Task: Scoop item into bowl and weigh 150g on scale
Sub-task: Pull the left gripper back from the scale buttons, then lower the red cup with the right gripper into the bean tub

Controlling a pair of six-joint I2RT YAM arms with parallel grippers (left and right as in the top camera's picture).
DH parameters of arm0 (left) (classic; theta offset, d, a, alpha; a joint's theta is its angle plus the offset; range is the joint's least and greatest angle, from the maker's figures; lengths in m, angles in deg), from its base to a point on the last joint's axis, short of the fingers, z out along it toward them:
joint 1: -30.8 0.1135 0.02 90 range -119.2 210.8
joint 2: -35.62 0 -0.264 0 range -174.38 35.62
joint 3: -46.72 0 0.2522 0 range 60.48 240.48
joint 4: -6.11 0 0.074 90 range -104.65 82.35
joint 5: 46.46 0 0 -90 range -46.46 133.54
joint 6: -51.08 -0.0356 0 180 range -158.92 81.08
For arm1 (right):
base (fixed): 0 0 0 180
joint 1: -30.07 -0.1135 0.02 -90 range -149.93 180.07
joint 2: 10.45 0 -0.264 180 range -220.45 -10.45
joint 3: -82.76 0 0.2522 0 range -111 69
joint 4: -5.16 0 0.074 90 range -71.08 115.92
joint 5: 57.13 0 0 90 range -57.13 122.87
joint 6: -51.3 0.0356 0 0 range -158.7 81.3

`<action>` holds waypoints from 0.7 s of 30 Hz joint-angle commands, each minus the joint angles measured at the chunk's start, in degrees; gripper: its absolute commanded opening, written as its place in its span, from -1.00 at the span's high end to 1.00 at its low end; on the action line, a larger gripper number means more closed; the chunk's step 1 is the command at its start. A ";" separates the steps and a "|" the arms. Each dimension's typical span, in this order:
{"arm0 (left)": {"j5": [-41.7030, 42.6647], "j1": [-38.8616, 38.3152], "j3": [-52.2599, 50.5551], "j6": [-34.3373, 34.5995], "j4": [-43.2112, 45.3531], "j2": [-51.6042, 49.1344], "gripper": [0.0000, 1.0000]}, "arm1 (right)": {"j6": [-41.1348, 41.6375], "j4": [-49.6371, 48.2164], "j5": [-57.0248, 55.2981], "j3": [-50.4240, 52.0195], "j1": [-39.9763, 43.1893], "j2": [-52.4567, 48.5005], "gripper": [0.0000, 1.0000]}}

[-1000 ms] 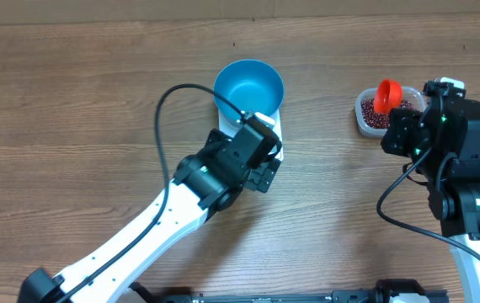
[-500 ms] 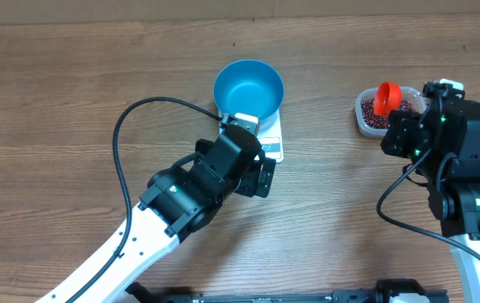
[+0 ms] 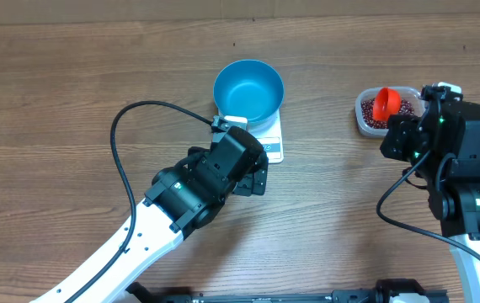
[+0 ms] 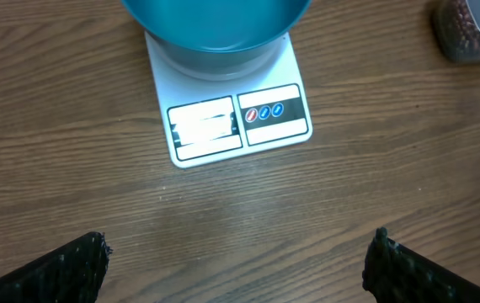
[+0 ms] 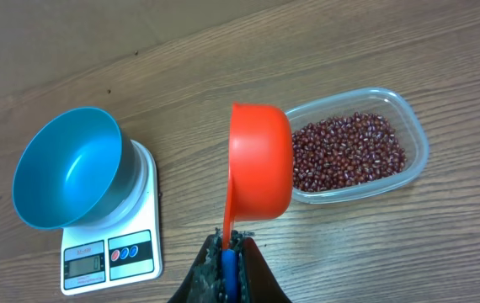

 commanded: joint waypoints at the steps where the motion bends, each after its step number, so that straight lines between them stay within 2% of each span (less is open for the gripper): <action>1: -1.97 -0.11 0.20 1.95 -0.09 -0.24 -0.99 | -0.11 -0.66 -2.01 -1.57 0.11 0.26 0.93; 7: -1.99 -0.11 0.20 1.90 -0.04 -0.24 -0.99 | -0.13 -2.12 -6.10 -1.57 0.11 -0.07 0.93; 11: -1.92 -0.11 0.20 1.92 -0.17 -0.24 -0.99 | -3.28 -2.16 -7.32 -2.45 1.44 -2.64 0.93; 13: -1.95 -0.11 0.20 1.92 -0.17 -0.24 -0.98 | -3.69 0.74 -6.21 -6.01 5.66 -7.17 0.93; 18: -1.92 -0.11 0.20 1.92 -0.17 -0.24 -0.99 | -12.92 12.13 5.92 -22.77 16.20 -21.66 0.93; 21: -1.95 -0.11 0.20 1.92 -0.17 -0.24 -0.99 | -17.05 15.26 6.95 -28.87 18.08 -27.61 0.93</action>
